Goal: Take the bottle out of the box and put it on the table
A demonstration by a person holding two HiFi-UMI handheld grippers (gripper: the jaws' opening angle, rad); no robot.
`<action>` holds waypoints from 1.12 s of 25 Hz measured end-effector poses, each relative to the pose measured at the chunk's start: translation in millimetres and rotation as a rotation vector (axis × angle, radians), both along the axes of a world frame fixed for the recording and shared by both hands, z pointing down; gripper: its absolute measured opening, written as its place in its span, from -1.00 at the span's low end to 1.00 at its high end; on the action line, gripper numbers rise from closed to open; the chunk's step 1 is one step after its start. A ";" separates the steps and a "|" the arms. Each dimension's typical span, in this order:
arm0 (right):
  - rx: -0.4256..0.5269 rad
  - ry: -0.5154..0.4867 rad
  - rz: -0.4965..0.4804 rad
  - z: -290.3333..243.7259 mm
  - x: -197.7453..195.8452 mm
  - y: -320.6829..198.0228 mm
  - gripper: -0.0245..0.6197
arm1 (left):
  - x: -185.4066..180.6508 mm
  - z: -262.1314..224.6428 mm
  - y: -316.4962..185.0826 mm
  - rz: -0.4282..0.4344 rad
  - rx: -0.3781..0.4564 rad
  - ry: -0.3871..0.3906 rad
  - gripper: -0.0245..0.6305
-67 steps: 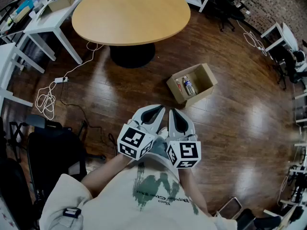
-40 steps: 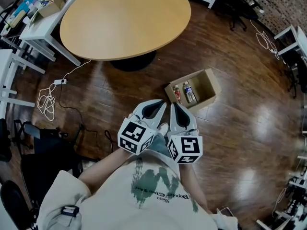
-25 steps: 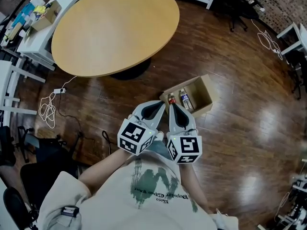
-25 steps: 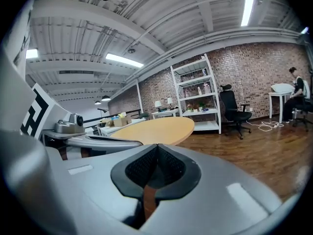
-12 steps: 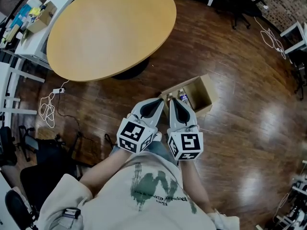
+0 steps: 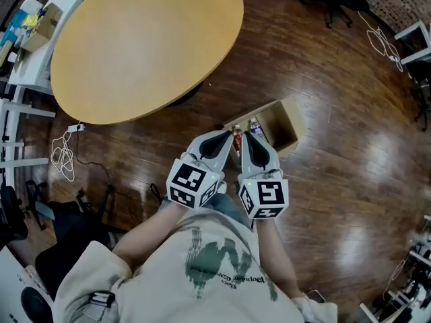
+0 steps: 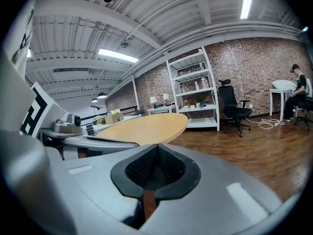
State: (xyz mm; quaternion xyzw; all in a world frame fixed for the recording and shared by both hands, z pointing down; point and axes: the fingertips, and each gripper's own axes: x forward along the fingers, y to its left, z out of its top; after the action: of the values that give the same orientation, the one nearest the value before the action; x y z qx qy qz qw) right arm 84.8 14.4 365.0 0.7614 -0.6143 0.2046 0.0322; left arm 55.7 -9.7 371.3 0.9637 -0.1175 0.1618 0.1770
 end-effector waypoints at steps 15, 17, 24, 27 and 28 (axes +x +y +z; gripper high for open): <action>-0.144 -0.060 0.069 107.4 71.2 -59.2 -0.92 | 62.9 105.3 -60.0 0.084 -0.114 -0.107 -0.93; -0.156 -0.076 0.088 126.5 79.8 -61.5 -0.92 | 72.0 121.6 -64.3 0.098 -0.116 -0.121 -0.93; -0.212 -0.141 0.120 220.3 94.9 -56.9 -0.92 | 91.7 197.0 -64.3 0.109 -0.148 -0.154 -0.93; -0.238 -0.181 0.138 261.9 94.8 -50.1 -0.92 | 92.0 234.7 -59.5 0.111 -0.166 -0.179 -0.93; -0.245 -0.189 0.141 274.5 96.1 -48.4 -0.92 | 93.4 246.8 -58.5 0.112 -0.167 -0.189 -0.93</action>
State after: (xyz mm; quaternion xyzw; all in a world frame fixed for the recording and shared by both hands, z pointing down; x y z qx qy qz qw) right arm 180.9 -34.1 639.5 0.7702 -0.5304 0.3504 0.0522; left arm 149.1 -68.2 618.1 0.9311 -0.0660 0.2708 0.2353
